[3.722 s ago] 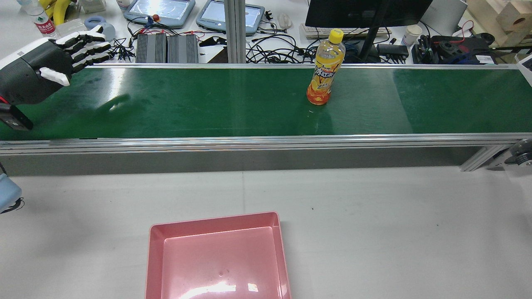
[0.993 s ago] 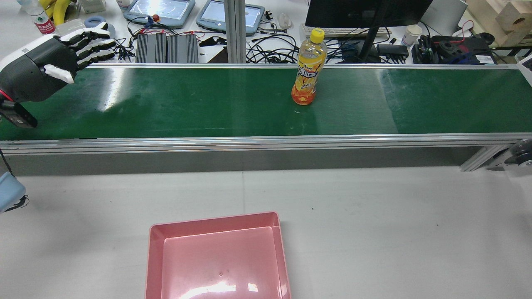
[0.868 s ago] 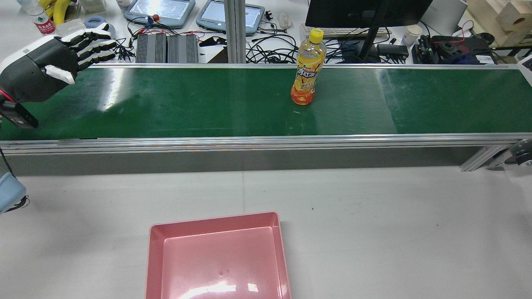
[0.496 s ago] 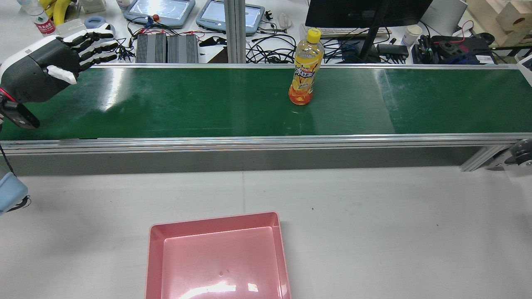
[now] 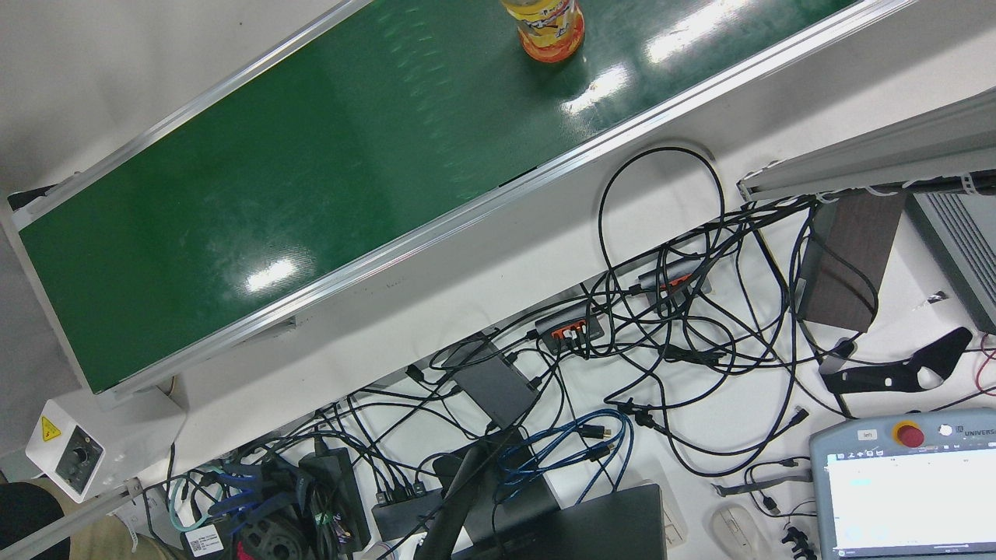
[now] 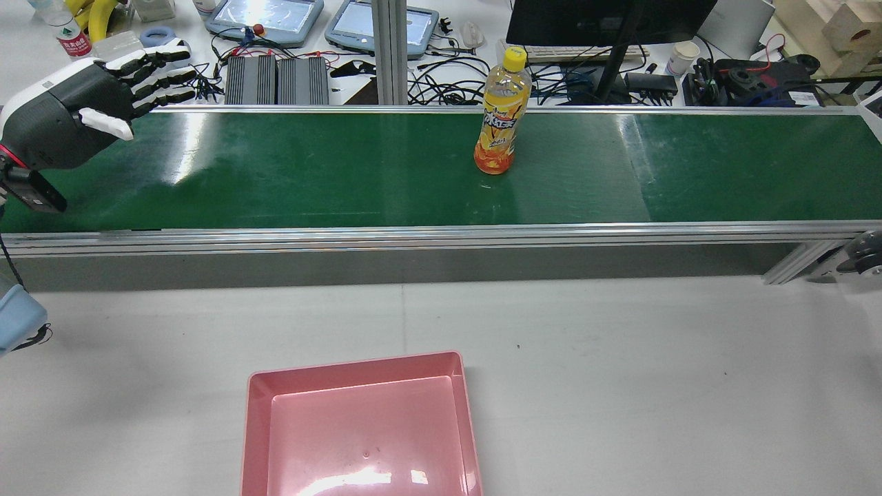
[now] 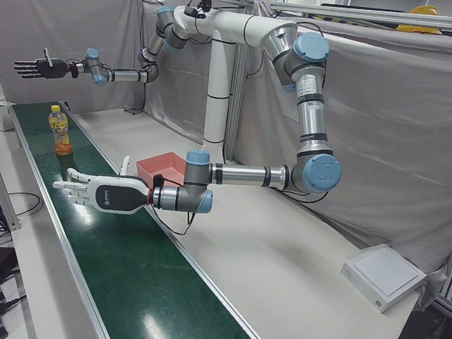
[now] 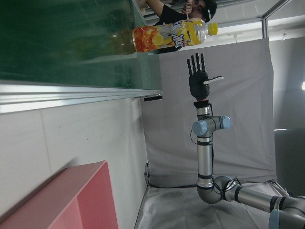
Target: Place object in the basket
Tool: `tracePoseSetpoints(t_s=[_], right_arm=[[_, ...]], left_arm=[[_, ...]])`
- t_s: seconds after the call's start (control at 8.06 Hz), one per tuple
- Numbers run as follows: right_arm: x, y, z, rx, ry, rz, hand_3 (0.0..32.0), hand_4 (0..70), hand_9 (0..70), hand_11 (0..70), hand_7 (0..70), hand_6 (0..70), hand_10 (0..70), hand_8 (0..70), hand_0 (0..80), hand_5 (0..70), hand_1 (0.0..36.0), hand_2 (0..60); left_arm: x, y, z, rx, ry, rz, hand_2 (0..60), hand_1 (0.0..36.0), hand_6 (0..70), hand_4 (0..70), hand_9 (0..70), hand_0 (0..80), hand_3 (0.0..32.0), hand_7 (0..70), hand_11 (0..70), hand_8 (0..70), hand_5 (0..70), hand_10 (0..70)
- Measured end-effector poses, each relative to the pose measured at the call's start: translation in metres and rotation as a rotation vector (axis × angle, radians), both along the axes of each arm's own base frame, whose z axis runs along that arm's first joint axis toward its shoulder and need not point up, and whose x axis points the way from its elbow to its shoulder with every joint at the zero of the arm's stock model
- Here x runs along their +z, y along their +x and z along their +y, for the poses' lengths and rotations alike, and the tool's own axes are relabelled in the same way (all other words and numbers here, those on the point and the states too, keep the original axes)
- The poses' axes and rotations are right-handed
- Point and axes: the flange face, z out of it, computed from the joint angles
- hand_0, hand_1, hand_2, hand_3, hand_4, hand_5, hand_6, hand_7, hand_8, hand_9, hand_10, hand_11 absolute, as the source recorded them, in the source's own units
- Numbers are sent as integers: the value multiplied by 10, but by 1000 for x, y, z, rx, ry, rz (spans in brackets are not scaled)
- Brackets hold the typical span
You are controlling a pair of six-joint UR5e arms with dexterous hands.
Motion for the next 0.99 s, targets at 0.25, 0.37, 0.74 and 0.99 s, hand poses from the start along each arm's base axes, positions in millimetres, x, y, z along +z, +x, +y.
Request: tracePoseSetpoints(t_s=[0.25, 0.37, 0.74, 0.99], right_arm=[[0, 0, 0, 0, 0, 0, 0, 0, 0, 0, 0, 0, 0, 0, 0, 0, 0, 0], [0, 0, 0, 0, 0, 0, 0, 0, 0, 0, 0, 0, 0, 0, 0, 0, 0, 0], [0, 0, 0, 0, 0, 1, 0, 0, 0, 0, 0, 0, 0, 0, 0, 0, 0, 0], [0, 0, 0, 0, -1, 1, 0, 0, 0, 0, 0, 0, 0, 0, 0, 0, 0, 0]], left_arm=[[-1, 1, 0, 1, 0, 0, 0, 100, 24, 152, 118, 517, 60, 15, 144, 110, 215, 91], [-1, 1, 0, 0, 2, -2, 0, 109, 25, 151, 120, 520, 62, 15, 145, 112, 222, 92], [-3, 1, -1, -5, 7, -9, 0, 121, 27, 149, 124, 521, 58, 18, 154, 116, 234, 97], [-6, 2, -2, -6, 6, -11, 0, 110, 26, 149, 121, 519, 60, 17, 150, 114, 233, 95]])
